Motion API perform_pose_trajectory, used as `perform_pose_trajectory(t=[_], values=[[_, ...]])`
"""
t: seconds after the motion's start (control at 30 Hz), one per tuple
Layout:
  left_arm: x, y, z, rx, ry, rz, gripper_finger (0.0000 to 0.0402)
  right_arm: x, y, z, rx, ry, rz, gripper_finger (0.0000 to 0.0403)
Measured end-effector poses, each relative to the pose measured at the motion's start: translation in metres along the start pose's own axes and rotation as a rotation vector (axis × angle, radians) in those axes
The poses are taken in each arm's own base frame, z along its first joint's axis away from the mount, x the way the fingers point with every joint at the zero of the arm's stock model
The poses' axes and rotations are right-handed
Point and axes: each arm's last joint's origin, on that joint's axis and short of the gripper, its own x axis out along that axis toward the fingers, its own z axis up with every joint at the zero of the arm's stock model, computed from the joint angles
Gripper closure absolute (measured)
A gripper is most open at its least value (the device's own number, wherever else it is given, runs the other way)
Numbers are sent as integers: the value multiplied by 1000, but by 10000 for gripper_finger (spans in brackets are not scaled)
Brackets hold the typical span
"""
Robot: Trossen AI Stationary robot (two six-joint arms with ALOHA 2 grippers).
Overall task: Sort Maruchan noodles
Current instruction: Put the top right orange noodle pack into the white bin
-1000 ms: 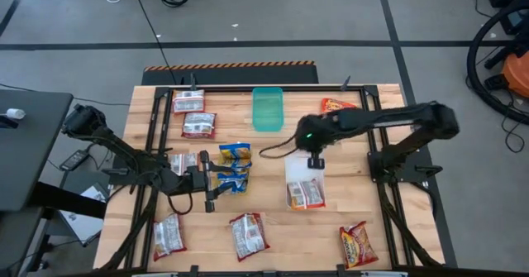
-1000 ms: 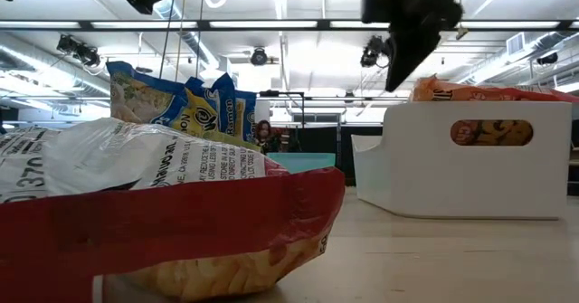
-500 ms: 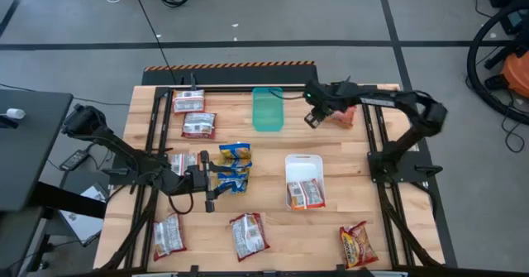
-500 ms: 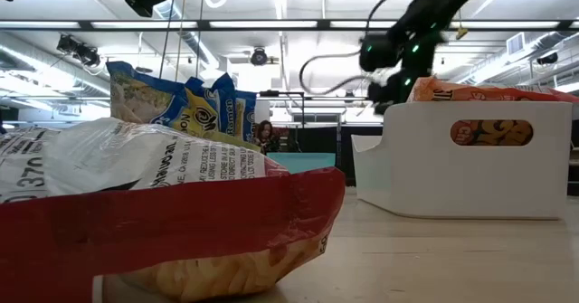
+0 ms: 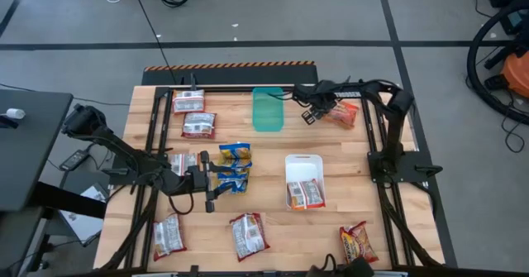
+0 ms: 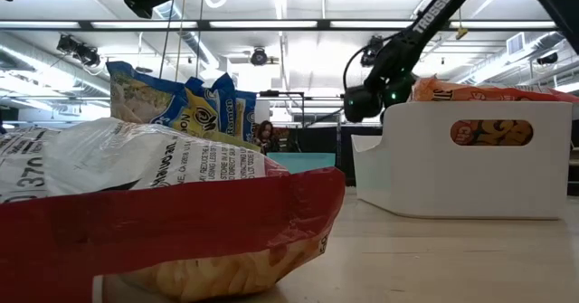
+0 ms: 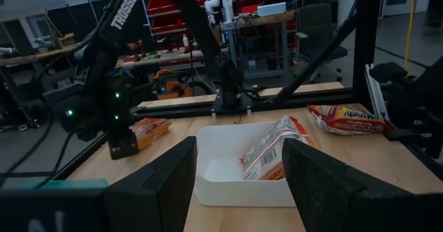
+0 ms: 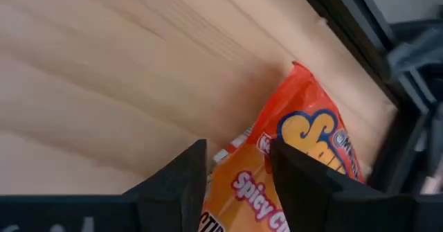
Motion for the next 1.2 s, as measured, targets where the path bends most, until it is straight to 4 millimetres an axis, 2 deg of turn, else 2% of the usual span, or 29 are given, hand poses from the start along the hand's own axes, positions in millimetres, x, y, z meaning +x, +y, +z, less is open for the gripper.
perform_pose_trajectory(t=[0.2,0.3,0.4,0.47,0.6,0.73,0.87,0.93,1.0,1.07,1.2], values=[[0,0,-1,7,7,-1,185,1,6,-2,-20,-14,-58,271],[0,0,-1,7,7,0,185,1,5,-2,-20,-12,-60,313],[0,0,-1,7,7,-1,185,1,5,-3,-25,-9,-62,373],[0,0,-1,7,7,-1,185,0,4,-3,-43,-7,-61,393],[0,0,-1,6,7,-1,185,-16,3,-10,-71,-16,-44,396],[0,0,-1,7,7,0,185,-53,7,-23,-145,-89,24,397],[0,0,-1,12,7,-1,185,-91,16,-46,-239,-186,85,399],[0,0,-1,13,7,-1,185,-103,19,-58,-267,-228,108,399],[0,0,-1,15,7,0,185,-107,23,-68,-288,-261,114,395],[0,0,-1,15,7,-1,185,-102,26,-76,-311,-264,85,377],[0,0,-1,15,7,0,185,-78,32,-77,-292,-223,64,306]])
